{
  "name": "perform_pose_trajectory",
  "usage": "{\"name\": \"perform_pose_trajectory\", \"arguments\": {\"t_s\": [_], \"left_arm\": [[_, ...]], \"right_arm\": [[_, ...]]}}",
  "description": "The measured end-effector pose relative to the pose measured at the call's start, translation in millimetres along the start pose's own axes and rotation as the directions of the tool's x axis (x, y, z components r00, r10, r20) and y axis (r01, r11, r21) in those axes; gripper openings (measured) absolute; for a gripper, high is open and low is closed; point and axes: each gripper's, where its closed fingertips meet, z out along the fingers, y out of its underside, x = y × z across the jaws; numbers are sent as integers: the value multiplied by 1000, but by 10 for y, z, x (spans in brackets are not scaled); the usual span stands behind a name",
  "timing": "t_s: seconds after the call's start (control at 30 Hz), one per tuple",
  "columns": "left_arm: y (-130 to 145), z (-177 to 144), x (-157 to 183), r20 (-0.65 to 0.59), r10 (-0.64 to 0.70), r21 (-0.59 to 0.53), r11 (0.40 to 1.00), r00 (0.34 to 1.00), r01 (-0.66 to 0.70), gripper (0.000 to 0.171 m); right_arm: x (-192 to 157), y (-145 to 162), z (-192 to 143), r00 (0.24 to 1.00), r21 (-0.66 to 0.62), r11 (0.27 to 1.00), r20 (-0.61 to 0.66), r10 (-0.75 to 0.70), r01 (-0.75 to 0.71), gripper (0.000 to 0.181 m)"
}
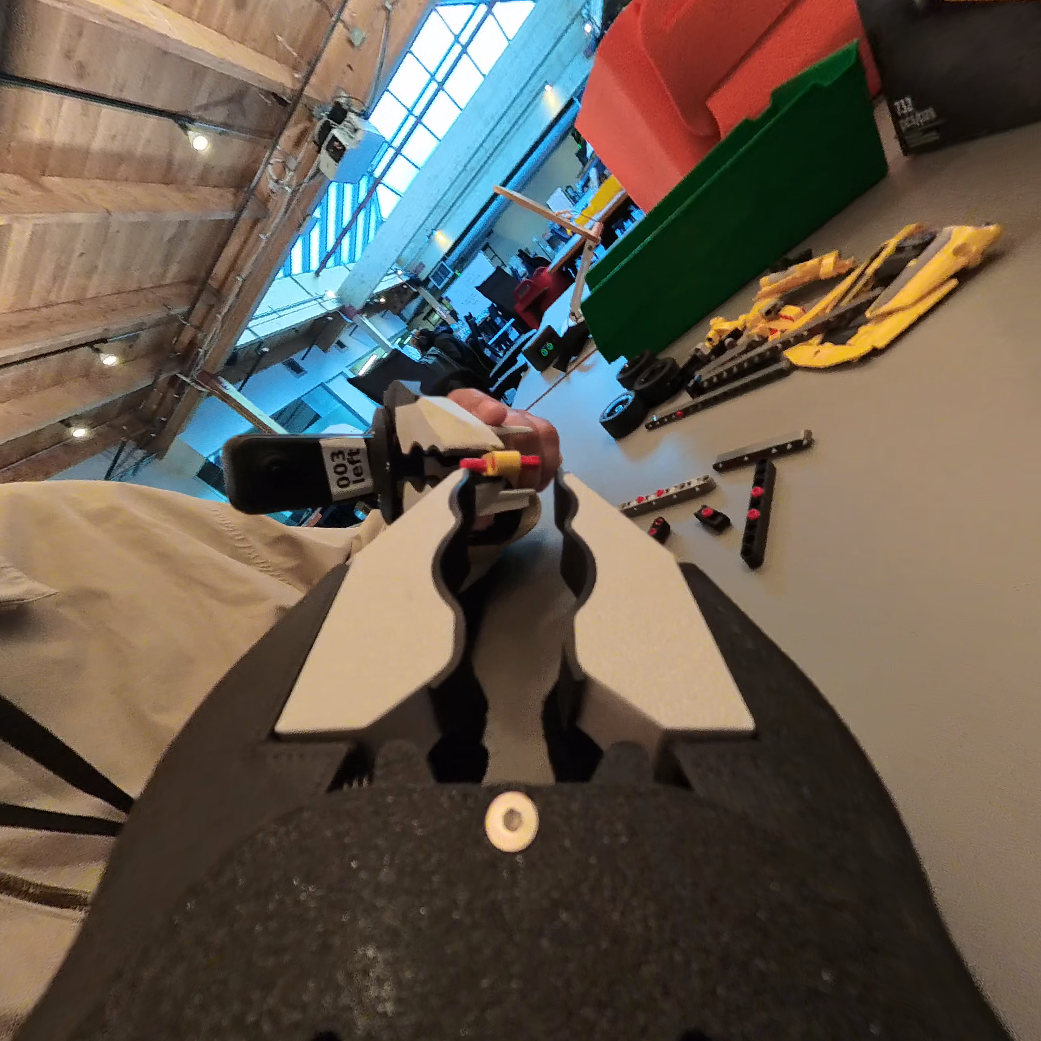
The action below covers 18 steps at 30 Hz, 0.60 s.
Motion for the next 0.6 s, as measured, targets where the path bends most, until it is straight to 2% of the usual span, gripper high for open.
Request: {"name": "perform_pose_trajectory", "arguments": {"t_s": [0.23, 0.37, 0.6], "left_arm": [[-111, -25, 95, -27, 62, 53, 997, 998, -61, 7], [-97, 2, 186, -34, 134, 30, 991, 990, -133, 7], [-70, -3, 184, -34, 161, 17, 987, 986, -161, 7]], "right_arm": [[-162, 38, -74, 994, -48, 998, 110, -26, 31, 19], [-155, 200, -4, 994, -133, 990, 101, -27, 41, 23], [-148, 195, -20, 994, -137, 990, 113, 5, 10, 24]]}}
